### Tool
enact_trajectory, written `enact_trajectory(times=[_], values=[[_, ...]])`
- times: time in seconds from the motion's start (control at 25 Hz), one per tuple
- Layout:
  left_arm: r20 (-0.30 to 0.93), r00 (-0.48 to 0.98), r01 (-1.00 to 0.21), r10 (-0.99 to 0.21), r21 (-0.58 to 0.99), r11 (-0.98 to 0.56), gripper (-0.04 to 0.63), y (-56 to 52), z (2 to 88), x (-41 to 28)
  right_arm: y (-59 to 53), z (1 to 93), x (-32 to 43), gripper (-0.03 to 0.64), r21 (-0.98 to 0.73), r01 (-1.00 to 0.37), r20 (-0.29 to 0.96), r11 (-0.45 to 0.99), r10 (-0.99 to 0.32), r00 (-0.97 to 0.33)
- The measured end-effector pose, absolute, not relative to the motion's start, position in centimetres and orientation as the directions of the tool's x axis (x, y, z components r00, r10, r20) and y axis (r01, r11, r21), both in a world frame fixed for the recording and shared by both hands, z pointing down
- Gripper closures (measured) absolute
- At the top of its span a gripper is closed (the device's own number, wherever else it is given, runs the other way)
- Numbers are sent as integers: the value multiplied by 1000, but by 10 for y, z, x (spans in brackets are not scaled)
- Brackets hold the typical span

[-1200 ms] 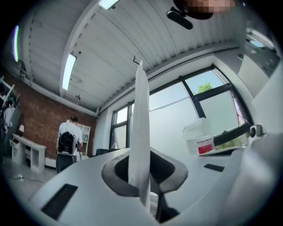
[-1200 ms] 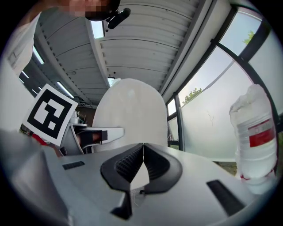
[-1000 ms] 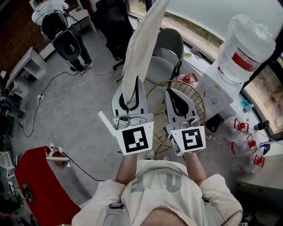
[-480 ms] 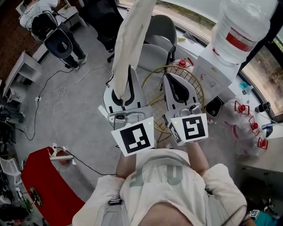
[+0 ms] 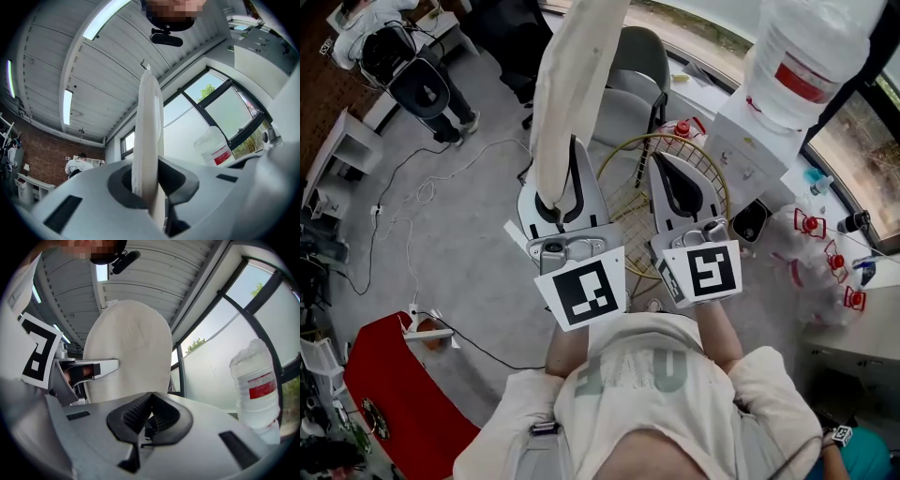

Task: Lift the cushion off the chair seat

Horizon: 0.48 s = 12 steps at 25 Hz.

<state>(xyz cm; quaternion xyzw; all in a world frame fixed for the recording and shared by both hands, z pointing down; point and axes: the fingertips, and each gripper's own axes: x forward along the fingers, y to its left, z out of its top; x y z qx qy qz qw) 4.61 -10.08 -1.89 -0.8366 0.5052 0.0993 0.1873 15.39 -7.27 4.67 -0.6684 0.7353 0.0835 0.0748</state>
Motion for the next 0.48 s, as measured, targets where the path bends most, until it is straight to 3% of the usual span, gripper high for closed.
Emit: enact_trajectory(times=[0.48], values=[[-356, 463, -886, -811, -196, -420, 545, -101, -19, 38, -72, 47, 147, 601, 23, -994, -219, 104, -970, -107]])
